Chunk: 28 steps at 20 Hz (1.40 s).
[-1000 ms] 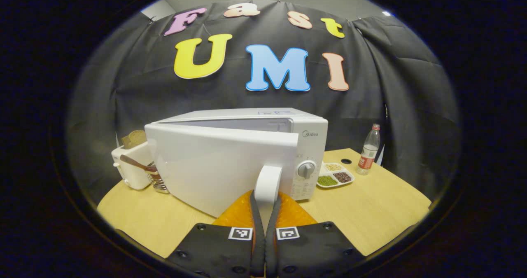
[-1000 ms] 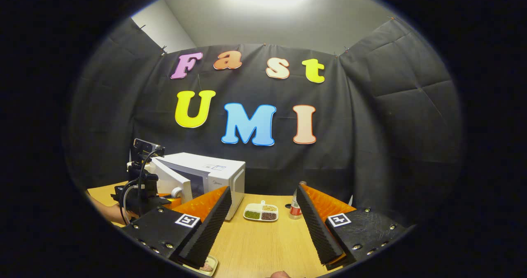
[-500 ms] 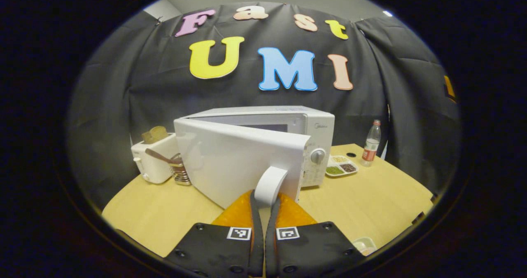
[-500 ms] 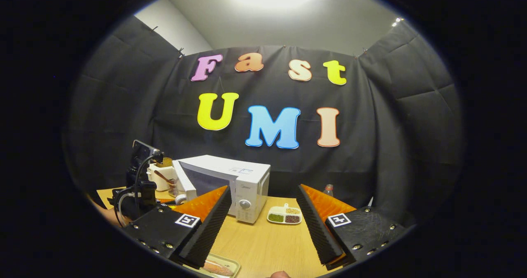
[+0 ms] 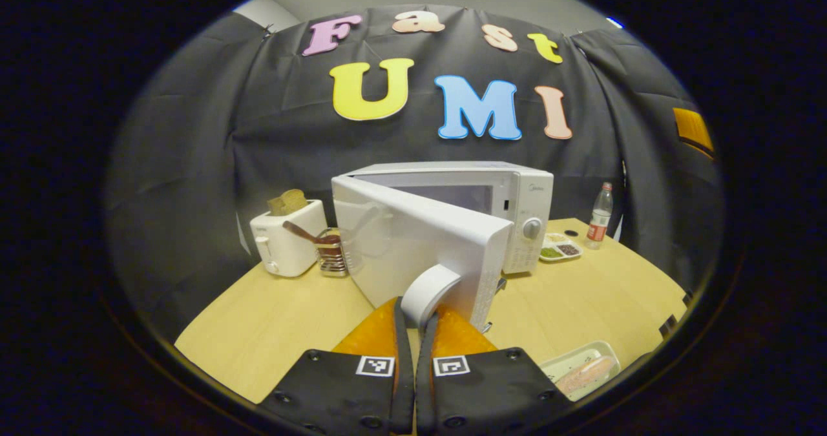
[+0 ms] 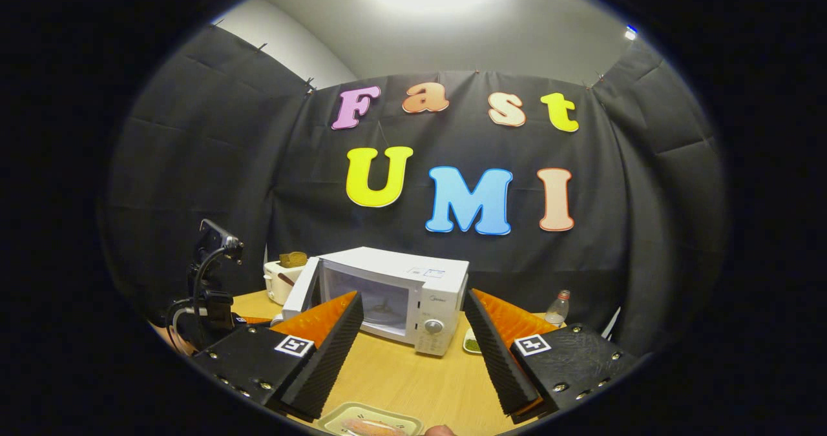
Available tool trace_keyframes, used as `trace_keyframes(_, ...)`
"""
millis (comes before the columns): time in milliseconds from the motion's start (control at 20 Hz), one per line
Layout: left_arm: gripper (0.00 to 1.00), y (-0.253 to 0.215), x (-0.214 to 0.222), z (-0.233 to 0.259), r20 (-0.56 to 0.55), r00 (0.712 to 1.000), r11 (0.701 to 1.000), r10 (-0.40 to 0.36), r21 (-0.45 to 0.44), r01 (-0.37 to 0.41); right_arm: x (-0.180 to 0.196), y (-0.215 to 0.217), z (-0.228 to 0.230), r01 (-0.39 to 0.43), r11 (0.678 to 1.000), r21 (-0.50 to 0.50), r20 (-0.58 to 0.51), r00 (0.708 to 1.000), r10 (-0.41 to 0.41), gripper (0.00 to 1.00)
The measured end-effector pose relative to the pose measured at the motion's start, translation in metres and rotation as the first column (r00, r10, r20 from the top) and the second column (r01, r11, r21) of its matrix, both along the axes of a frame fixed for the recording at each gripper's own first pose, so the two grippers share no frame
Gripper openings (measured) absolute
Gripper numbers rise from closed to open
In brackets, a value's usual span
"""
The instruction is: Open the microwave oven with the left hand, put the food in, and close the microwave oven.
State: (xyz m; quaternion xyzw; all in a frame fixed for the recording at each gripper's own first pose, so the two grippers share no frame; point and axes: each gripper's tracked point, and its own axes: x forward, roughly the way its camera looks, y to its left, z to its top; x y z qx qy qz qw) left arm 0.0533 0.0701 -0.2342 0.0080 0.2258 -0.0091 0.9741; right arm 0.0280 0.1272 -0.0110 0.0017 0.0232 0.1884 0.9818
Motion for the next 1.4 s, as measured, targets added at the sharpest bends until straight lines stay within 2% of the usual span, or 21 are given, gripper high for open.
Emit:
trace_keyframes(250,0.08,0.049,-0.017,0.001,0.004,0.999,0.999,0.048,0.023,-0.048,-0.005,0.035,0.003,-0.039,0.999,0.002,0.005,0.999,0.039,0.97)
trace_keyframes(600,0.07,0.093,-0.025,-0.002,0.025,0.998,0.998,0.058,0.026,-0.058,-0.016,0.07,0.004,-0.05,0.998,-0.023,0.018,0.999,0.051,0.97)
trace_keyframes(900,0.11,0.106,-0.028,-0.005,0.024,0.998,0.998,0.057,-0.011,-0.057,-0.024,0.078,0.006,-0.06,0.997,-0.054,0.02,0.998,0.061,0.97)
trace_keyframes(1050,0.16,0.103,-0.037,-0.003,0.016,0.994,0.994,0.104,-0.027,-0.104,-0.023,0.073,0.006,-0.096,0.993,-0.066,0.022,0.995,0.098,0.97)
trace_keyframes(1150,0.18,0.104,-0.052,0.007,0.042,0.988,0.989,0.146,0.017,-0.147,-0.022,0.069,0.0,-0.132,0.989,-0.072,0.002,0.991,0.132,0.97)
trace_keyframes(1200,0.22,0.105,-0.06,0.014,0.059,0.986,0.987,0.156,0.037,-0.158,-0.02,0.065,-0.003,-0.15,0.986,-0.071,-0.007,0.989,0.15,0.97)
trace_keyframes(1400,0.77,0.101,-0.092,0.047,0.099,0.97,0.972,0.223,0.05,-0.229,-0.02,0.061,-0.026,-0.257,0.963,-0.082,-0.067,0.965,0.252,0.97)
